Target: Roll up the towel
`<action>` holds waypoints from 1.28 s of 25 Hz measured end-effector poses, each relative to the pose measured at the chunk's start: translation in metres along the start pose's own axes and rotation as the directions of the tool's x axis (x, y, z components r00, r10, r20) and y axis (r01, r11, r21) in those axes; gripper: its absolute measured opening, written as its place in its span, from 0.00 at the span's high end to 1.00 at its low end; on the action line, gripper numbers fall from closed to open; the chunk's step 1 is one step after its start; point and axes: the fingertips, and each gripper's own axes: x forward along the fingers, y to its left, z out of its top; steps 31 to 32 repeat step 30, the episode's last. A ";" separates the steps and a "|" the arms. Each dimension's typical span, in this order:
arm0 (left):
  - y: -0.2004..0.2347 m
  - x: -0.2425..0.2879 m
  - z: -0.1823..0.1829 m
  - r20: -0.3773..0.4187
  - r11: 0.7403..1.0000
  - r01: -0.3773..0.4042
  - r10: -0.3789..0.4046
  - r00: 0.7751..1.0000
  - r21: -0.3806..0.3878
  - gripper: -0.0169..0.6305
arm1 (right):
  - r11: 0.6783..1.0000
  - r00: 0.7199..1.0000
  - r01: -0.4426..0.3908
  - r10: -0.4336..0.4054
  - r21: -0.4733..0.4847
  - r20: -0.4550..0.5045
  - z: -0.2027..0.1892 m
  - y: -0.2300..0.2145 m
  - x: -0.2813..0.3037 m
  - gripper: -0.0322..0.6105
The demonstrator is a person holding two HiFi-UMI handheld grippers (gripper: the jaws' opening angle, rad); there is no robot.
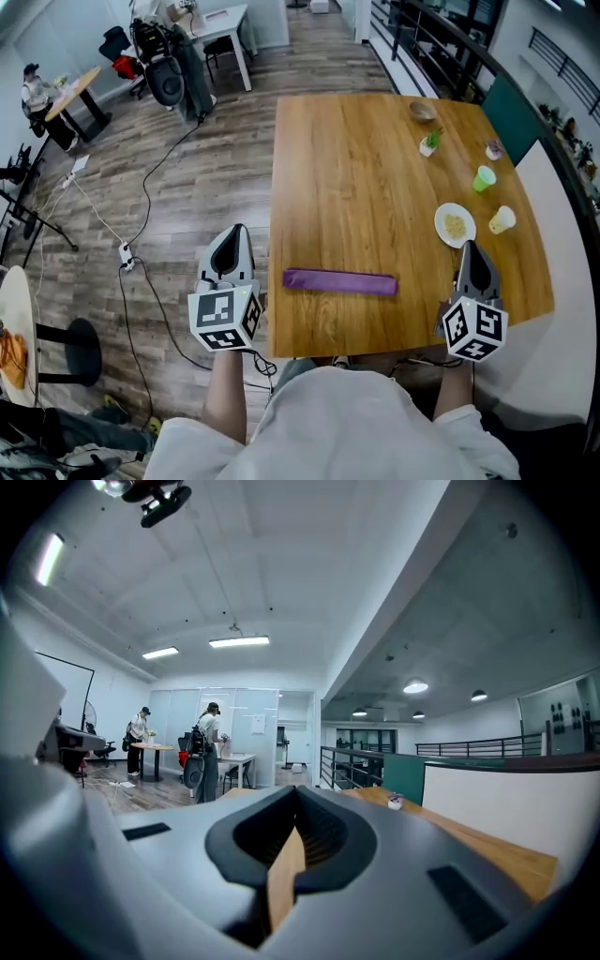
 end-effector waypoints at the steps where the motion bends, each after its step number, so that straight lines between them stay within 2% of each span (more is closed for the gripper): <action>1: -0.001 0.000 0.001 0.002 1.000 0.003 -0.003 1.000 0.004 0.97 | 1.000 1.000 0.000 0.000 0.002 0.000 0.000 0.000 0.000 0.95; 8: -0.005 0.000 -0.001 -0.009 1.000 0.017 -0.017 1.000 0.010 0.97 | 1.000 1.000 -0.007 0.006 -0.026 -0.029 -0.002 0.008 -0.001 0.95; 32: -0.009 0.009 -0.030 -0.070 0.996 0.069 -0.072 0.995 -0.050 0.97 | 0.998 0.997 -0.047 0.044 -0.050 -0.063 -0.010 0.027 0.003 0.95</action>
